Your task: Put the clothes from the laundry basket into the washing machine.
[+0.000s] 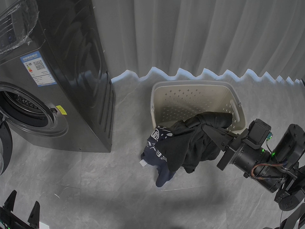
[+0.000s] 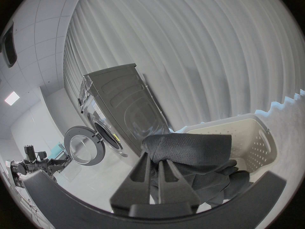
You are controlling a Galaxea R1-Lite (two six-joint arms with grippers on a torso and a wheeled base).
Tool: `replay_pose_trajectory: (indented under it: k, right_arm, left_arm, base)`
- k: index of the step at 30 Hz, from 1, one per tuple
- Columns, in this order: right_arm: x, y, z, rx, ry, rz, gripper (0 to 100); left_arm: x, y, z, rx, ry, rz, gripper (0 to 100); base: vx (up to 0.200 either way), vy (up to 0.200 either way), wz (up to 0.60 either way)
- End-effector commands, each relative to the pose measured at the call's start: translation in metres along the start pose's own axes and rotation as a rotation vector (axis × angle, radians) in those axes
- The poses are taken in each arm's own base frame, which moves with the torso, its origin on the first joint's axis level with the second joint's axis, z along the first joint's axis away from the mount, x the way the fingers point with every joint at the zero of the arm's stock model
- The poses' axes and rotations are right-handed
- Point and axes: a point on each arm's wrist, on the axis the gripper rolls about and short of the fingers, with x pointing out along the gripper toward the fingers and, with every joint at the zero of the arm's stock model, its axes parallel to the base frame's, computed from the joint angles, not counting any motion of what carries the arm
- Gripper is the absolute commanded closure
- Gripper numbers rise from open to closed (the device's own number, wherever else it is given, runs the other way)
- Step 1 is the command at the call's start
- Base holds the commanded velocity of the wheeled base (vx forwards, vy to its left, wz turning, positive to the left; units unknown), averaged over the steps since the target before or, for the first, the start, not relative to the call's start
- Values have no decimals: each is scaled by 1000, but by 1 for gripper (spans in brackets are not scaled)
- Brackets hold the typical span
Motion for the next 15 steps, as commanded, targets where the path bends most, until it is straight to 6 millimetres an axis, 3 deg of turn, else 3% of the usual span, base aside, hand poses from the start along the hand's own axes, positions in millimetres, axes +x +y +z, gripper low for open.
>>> replay_pose_trajectory:
  k: [1,4,13,15]
  right_arm:
    - [0,1,2,0,-17,6,100]
    - [0,1,2,0,-24,9,100]
    - [0,3,2,2,-24,18,100]
    - [0,3,2,2,-24,18,100]
  left_arm:
    - [0,0,-5,-1,0,0,0]
    - [0,0,-5,-1,0,1,0]
    - [0,0,-5,-1,2,1,0]
    - [0,0,-5,-1,0,1,0]
  base:
    - [0,200,0]
    - [0,200,0]
    - [0,0,0]
    - [-200,0,0]
